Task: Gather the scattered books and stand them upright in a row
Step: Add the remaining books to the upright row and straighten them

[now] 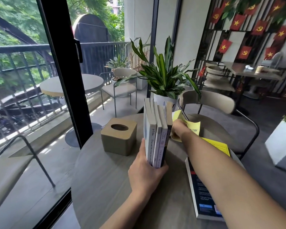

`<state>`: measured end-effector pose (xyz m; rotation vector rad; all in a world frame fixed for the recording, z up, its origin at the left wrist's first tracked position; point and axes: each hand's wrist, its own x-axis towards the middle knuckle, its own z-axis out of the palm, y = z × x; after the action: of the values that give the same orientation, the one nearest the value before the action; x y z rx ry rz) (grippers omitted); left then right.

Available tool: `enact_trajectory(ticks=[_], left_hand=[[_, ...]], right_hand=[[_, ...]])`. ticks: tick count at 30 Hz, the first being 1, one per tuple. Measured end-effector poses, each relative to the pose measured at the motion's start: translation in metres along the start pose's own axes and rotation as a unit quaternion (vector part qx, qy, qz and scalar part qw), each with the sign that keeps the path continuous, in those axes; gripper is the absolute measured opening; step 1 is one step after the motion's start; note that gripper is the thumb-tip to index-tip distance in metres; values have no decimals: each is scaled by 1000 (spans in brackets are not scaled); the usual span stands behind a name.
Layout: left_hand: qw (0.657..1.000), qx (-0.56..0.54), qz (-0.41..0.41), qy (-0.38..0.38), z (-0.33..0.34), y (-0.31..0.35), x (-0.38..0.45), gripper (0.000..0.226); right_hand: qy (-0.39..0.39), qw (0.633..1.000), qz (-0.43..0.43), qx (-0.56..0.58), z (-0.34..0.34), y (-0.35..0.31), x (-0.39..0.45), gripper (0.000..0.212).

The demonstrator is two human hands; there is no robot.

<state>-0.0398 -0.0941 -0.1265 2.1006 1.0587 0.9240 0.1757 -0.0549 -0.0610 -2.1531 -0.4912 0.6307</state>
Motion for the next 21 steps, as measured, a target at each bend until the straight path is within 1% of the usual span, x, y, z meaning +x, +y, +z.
enact_trajectory(ticks=[2,3,4,5,7,9,10,12,13,16,18,19,21], left_hand=[[1000,-2,0,1,0,-1,0,107],[1000,-4,0,1,0,-1,-1,107],[1000,-7,1,2,0,-1,-1,107],[1000,-8,4,4,0,-2,-1,107],[1000,-9,10,10,0,-3,0,106],[1000,-9,16,8,1,-3,0,105],[1000,-11,18,7,2,-4,0,105],[1000,-12,22,12,2,-5,0,104],[1000,-12,23,11,1,-5,-1,103],[999,-41,29,-13,-6,-4,1,102],[996,-80,36,-27,-14,0,6,100],[994,-97,44,-28,-19,5,10,101],[989,-132,66,-18,-32,21,18,99]], right_hand=[[13,1000,23,-17,2,-4,0,30],[27,999,19,-22,3,-4,0,23],[41,999,6,-17,3,-4,0,12],[64,998,-22,-13,3,-5,-2,7],[130,988,-81,-1,-1,2,-12,23],[193,966,-161,56,-6,12,-30,28],[209,954,-200,79,-8,17,-38,33],[199,948,-229,99,-17,23,-56,45],[189,951,-228,85,-21,24,-63,45],[156,960,-229,32,-34,29,-83,29],[137,958,-254,-2,-35,40,-96,20],[134,954,-267,-13,-33,46,-101,18],[137,950,-281,-14,-26,56,-115,23]])
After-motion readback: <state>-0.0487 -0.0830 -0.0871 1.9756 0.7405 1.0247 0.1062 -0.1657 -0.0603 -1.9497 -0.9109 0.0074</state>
